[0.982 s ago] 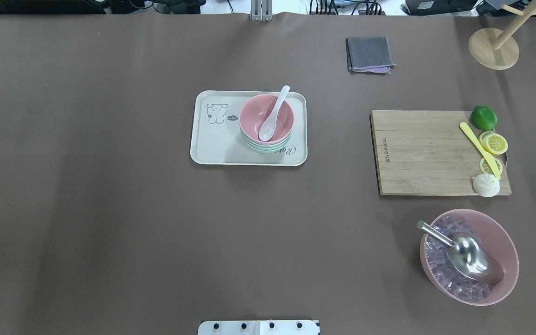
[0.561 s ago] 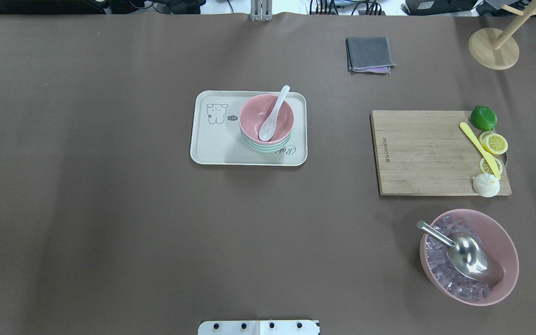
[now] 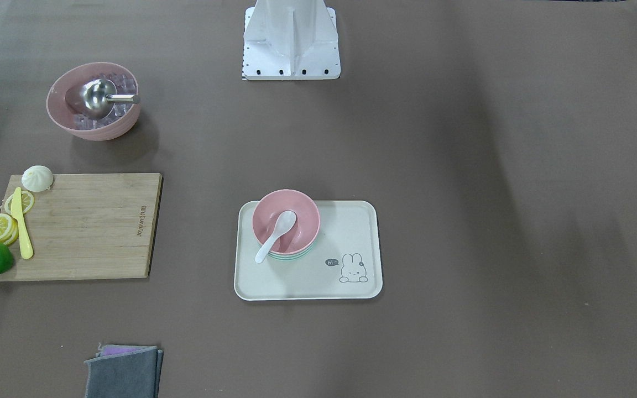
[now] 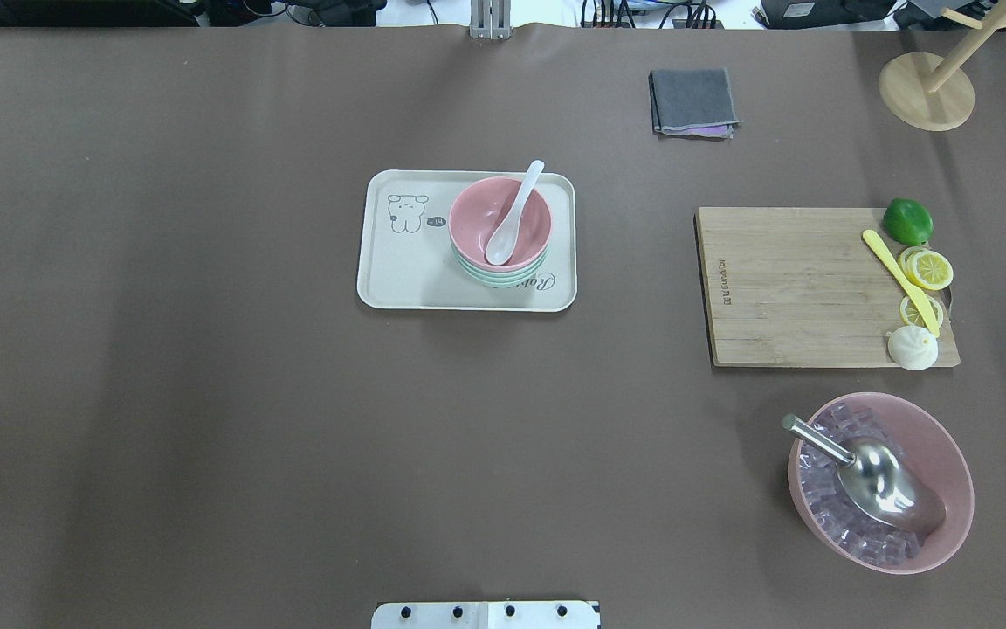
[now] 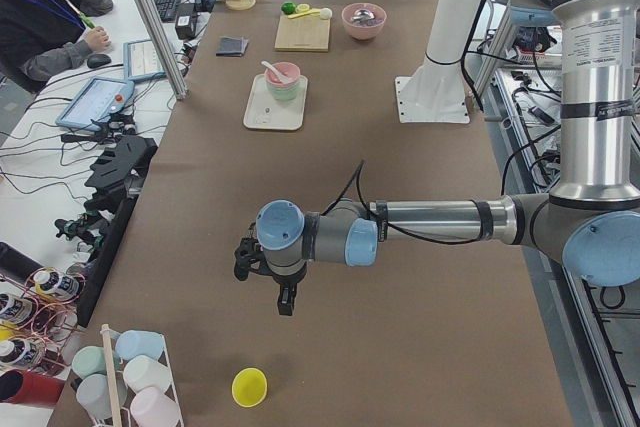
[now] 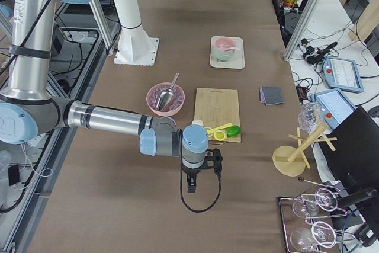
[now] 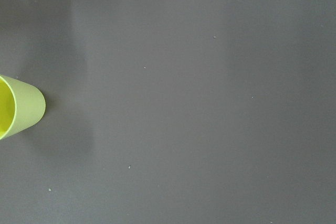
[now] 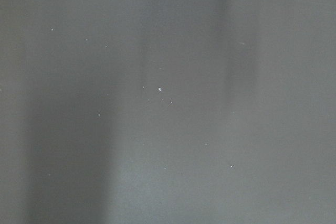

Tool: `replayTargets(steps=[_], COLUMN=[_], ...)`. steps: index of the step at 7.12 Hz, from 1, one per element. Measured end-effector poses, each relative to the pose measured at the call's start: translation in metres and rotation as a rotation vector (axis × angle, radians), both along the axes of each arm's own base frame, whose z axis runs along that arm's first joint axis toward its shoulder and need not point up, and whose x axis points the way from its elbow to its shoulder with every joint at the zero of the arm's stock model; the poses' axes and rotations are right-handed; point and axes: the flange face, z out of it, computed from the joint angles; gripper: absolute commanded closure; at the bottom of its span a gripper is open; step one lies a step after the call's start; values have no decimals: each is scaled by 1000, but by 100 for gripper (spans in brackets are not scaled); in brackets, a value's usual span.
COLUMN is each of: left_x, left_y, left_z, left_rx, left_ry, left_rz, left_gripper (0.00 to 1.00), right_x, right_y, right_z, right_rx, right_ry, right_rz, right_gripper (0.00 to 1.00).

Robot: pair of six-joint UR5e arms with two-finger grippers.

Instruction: Stack pink bowl on green and place spoon

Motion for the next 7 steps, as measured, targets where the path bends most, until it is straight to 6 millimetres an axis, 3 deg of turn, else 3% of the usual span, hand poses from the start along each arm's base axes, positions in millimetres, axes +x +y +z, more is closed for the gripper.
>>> replayTargets(steps=[7], left_x=[0], left_y=[10], left_z=[8], left_rx=[-10], left_ry=[5], left_rz=[2], left_gripper=[1], right_x=[0], right_y=[0], right_z=[0], right_rx=[0], right_ry=[-1], right_rz=[0], right_gripper=[0])
